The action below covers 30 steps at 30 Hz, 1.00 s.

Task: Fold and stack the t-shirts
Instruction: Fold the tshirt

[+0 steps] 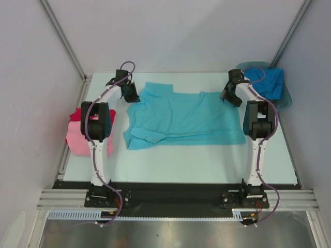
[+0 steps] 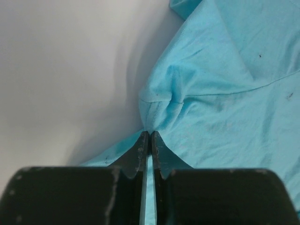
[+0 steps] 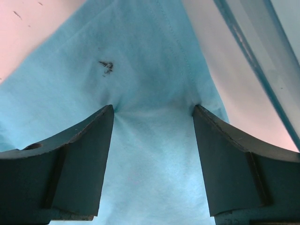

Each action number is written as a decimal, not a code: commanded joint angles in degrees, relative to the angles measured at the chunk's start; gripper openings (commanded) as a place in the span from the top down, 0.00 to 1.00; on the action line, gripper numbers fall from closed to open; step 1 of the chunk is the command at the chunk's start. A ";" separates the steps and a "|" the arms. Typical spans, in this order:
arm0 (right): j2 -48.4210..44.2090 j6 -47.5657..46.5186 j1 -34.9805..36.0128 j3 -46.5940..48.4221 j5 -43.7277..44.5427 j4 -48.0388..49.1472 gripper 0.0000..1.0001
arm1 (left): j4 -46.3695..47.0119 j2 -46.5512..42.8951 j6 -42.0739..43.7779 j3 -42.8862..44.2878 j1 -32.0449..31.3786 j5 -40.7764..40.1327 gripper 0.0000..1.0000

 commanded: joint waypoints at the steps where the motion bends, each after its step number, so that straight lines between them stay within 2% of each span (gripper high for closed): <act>1: -1.77 -0.76 -0.18 -1.24 -3.58 2.86 0.27 | 1.03 -4.38 -0.12 -0.63 -0.35 -0.38 0.93; 5: -3.61 -0.94 -0.44 -4.66 -3.67 5.40 0.30 | 1.03 -4.55 -0.21 -0.89 -0.26 -0.74 1.00; 13: -6.43 -0.41 -0.79 -8.54 -5.60 9.27 0.34 | 1.03 -6.57 -0.56 -2.47 -0.26 -2.93 1.00; 20: -6.87 0.55 -0.53 -8.63 -7.01 8.75 0.34 | -1.43 -9.47 -2.14 -4.14 0.18 -11.27 1.00; 30: -10.82 0.64 -0.35 -13.63 -7.97 11.21 0.34 | -5.38 -8.25 -1.79 0.77 1.14 -13.92 1.00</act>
